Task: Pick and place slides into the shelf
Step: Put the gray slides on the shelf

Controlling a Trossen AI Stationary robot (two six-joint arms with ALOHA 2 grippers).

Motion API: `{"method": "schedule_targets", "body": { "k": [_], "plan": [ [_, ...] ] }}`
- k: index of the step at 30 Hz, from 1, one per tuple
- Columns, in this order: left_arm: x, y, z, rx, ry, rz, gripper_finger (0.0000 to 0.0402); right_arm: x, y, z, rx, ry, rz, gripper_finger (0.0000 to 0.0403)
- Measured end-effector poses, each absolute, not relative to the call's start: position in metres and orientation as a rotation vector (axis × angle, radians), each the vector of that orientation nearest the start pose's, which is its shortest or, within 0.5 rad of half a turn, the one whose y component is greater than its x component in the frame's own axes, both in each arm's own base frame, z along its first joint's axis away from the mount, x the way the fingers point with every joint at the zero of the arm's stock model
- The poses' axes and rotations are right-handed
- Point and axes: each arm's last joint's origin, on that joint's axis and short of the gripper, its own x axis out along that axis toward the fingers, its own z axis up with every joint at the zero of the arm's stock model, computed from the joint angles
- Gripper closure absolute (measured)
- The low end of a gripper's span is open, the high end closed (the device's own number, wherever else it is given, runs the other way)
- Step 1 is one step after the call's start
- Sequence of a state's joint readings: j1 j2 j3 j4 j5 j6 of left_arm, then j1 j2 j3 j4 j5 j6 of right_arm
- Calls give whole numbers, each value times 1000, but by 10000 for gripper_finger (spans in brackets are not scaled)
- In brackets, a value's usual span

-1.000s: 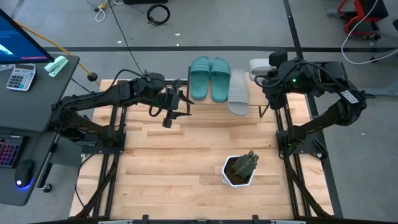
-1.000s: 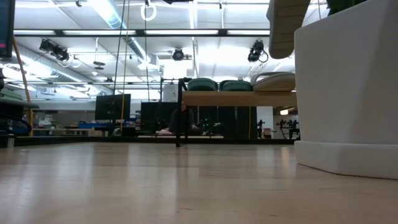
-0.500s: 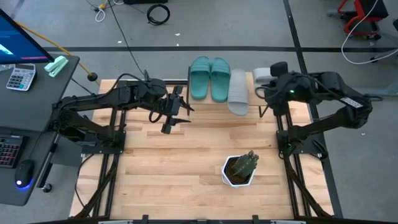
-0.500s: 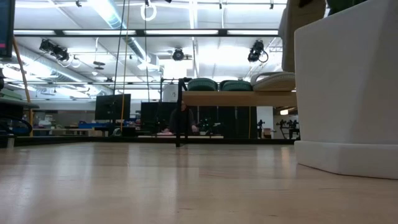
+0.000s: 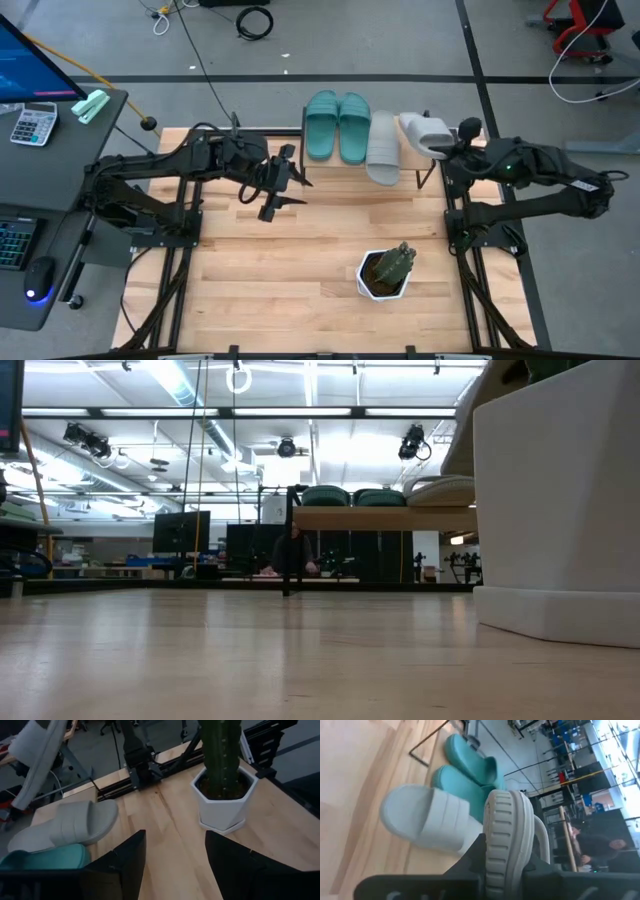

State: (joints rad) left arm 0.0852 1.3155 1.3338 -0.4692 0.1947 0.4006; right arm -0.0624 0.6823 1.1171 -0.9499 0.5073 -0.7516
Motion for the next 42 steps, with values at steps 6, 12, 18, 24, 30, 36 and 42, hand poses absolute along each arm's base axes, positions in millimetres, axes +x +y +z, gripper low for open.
{"method": "schedule_targets", "body": {
  "k": [6,12,18,24,30,36,42],
  "plan": [
    [283,13,382,285,420,-203,195,94,-21,351,-886,771,-332,370],
    [284,9,382,262,420,-212,192,102,-22,324,-969,842,-333,370],
    [284,7,382,257,419,-216,197,109,-23,309,-1019,858,-316,370],
    [284,7,382,257,420,-216,198,109,-23,310,-1021,854,-334,370],
    [284,7,381,257,423,-216,199,109,-23,310,-1021,853,-336,370],
    [283,7,380,257,434,-218,196,108,-24,310,-1030,867,-360,370],
    [283,7,380,255,436,-218,196,108,-24,310,-1032,868,-355,370]
  ]
}}
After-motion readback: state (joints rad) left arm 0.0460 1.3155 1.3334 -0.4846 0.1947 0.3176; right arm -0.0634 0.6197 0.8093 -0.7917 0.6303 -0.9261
